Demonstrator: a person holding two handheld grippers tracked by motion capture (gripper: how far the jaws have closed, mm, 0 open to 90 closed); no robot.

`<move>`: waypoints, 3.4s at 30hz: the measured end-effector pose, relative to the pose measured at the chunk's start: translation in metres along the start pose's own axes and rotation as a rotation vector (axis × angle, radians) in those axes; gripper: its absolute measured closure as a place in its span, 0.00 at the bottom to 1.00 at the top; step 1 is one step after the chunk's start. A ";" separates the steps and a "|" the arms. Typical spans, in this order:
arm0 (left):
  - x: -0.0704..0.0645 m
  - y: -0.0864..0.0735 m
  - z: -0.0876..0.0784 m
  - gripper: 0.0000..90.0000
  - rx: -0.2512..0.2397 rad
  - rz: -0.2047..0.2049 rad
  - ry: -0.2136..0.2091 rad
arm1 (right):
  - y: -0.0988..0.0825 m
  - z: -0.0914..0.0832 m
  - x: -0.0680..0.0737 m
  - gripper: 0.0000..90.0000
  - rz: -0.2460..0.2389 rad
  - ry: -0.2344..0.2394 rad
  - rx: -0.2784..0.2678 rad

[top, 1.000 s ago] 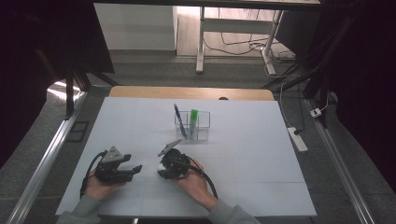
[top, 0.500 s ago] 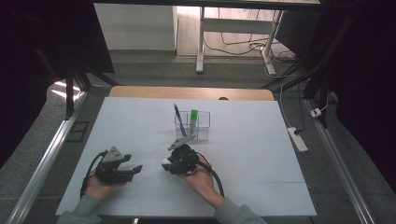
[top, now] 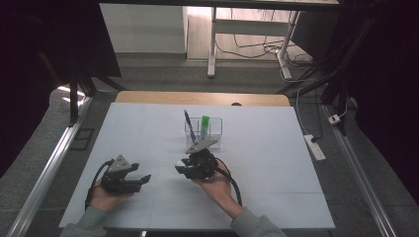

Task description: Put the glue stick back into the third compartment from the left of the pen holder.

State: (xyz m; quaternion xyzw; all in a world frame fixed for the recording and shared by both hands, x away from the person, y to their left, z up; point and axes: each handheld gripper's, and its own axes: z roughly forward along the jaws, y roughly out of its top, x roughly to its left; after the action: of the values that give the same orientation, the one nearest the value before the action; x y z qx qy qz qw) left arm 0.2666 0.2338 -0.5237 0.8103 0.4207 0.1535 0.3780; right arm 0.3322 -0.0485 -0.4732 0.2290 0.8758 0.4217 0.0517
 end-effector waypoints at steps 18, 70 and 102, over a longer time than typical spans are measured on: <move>-0.001 0.000 -0.001 0.37 -0.002 0.005 -0.002 | 0.026 -0.059 -0.030 0.72 0.005 -0.106 -0.193; 0.000 -0.001 0.002 0.37 0.007 0.011 -0.005 | 0.045 -0.037 -0.136 0.72 0.190 -0.302 -0.370; -0.001 0.000 0.002 0.37 0.007 0.010 -0.002 | -0.006 -0.078 -0.124 0.50 0.142 -0.239 -0.217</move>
State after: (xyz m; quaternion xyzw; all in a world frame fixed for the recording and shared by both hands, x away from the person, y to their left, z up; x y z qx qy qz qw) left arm 0.2666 0.2320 -0.5250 0.8140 0.4167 0.1532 0.3745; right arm 0.4188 -0.1626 -0.4410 0.3321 0.7943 0.4861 0.1500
